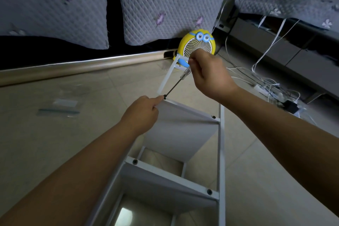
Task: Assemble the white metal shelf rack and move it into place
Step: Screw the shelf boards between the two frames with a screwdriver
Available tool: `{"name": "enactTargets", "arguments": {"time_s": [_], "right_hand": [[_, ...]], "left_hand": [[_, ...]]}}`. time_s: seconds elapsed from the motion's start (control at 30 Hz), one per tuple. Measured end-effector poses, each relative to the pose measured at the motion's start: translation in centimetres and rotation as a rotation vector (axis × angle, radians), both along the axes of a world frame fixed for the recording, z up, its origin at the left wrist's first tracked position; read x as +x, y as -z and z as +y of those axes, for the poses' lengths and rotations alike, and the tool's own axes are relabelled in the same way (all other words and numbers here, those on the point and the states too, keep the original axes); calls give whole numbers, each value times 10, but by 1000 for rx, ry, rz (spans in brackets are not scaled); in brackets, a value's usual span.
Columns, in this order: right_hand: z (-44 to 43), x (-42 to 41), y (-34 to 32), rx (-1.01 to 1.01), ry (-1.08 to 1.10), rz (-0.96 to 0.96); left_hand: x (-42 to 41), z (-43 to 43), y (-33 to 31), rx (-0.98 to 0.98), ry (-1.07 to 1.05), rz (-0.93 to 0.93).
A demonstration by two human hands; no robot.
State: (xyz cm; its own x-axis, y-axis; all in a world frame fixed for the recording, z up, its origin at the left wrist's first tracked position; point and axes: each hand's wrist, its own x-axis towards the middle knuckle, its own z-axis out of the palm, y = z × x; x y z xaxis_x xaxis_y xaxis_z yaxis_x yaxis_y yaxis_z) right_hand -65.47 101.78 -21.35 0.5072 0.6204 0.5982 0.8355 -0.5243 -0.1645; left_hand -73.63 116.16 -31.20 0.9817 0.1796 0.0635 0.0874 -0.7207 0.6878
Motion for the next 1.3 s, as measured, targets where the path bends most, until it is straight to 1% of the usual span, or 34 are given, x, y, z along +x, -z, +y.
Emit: {"name": "enactTargets", "arguments": {"time_s": [0.23,0.3,0.37,0.43,0.53,0.6,0.93,1.17,1.3], "right_hand": [[1,6,0,-60,-35,-22],[1,7,0,-82,-40,-21],[-1,8,1,-63,-43,-20],[-2,8,1,-34,-37,-9],[-2,7,1,-7,-43,1],[-1,5,2,6,-48,9],[1,0,-4,5,-27,5],[3,2,-2,-43,-46,26],[7,1,-11,-113,-74,39]], "left_hand": [[-1,-3,-6,8,45,85],[-1,-4,-7,38,45,110],[-1,-4,-8,78,36,120],[-3,-6,-9,95,11,98],[-11,-6,-9,98,-64,-6],[-14,-6,-9,123,-60,-34],[-8,-6,-7,177,1,15],[-8,-8,-8,206,-4,39],[-10,-8,-8,205,-32,3]]}}
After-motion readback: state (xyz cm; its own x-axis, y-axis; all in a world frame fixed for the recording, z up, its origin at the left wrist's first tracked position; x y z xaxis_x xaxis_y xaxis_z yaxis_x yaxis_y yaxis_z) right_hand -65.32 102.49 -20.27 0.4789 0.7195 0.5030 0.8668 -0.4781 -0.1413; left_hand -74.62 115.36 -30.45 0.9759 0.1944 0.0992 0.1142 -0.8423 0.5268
